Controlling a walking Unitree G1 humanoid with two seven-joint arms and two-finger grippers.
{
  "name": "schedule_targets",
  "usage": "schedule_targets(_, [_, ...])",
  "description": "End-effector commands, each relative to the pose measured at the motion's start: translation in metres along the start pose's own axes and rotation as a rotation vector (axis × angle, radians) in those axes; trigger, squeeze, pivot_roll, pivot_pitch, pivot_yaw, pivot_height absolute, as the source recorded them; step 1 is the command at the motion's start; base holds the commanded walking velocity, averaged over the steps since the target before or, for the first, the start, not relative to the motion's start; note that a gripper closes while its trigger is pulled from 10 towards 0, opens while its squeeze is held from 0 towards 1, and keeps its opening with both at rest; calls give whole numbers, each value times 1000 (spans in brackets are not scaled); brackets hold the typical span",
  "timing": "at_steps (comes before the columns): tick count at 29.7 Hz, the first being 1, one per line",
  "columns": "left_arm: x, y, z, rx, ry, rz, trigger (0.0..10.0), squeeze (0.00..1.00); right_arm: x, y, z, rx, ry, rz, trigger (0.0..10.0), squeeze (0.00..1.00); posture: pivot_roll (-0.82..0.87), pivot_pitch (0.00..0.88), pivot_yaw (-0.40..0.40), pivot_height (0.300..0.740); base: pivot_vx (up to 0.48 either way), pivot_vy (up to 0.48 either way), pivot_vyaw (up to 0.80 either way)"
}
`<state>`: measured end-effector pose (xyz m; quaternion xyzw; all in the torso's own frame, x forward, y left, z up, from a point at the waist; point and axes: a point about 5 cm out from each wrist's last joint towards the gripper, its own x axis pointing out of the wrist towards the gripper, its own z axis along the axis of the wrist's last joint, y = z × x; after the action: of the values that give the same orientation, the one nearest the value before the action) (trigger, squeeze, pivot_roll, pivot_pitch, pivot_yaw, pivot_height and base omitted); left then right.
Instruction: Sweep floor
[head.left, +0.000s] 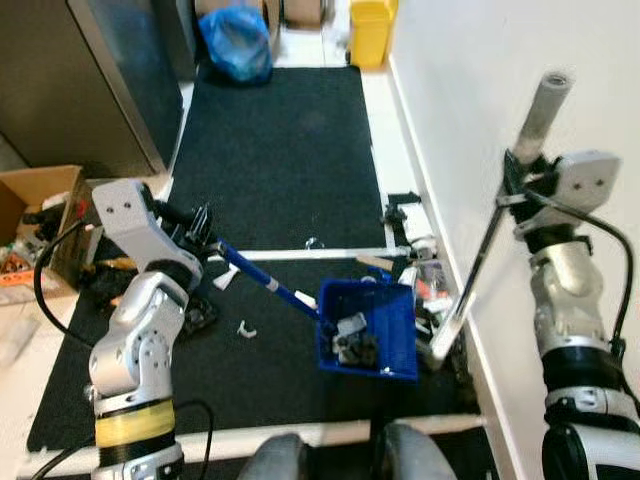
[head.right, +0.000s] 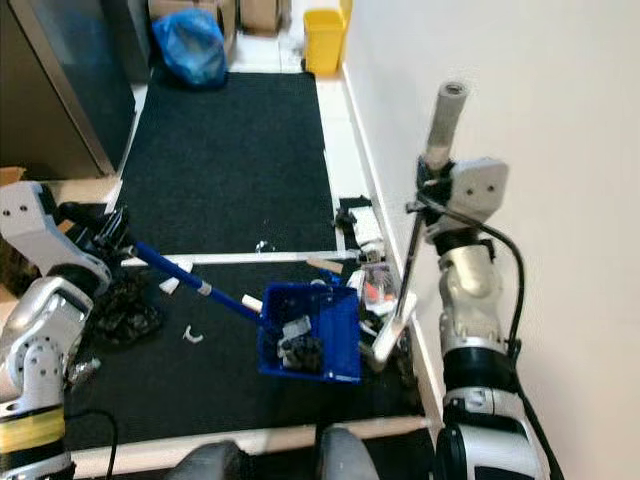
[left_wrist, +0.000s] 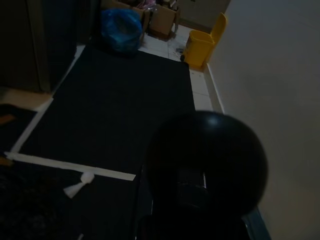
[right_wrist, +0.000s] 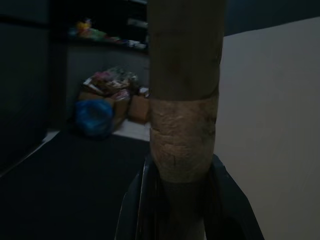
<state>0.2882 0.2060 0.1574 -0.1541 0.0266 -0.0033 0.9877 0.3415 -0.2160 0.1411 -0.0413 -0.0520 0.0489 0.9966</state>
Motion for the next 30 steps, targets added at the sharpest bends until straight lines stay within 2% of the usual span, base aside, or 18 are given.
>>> schedule_targets(1, [0,-5,-3,5,-8,2,10000,0,-3,-1,-3,-19,-9,-7,10000,0,88,13,-38,740,0,0,0])
schedule_targets(4, [12,-7,-16,-5,17,58,10000,0,-4,6,-16,6,21,-11,10000,0,80,0,-28,740,0,0,0])
schedule_targets(10, [25,-4,-21,-3,46,113,10000,0,-6,11,-22,0,28,-10,10000,0,73,0,-11,740,0,0,0])
schedule_targets(16, [28,-1,-18,13,29,139,10000,0,-7,9,-22,-2,15,-16,10000,0,69,0,-6,740,0,0,0])
schedule_targets(22, [31,-12,-19,61,4,93,10000,0,-4,11,-21,26,3,-14,10000,0,73,0,-14,740,0,0,0])
schedule_targets(30, [30,-17,-24,64,7,75,10000,0,-4,16,-24,30,9,4,10000,0,72,0,-17,740,0,-60,0])
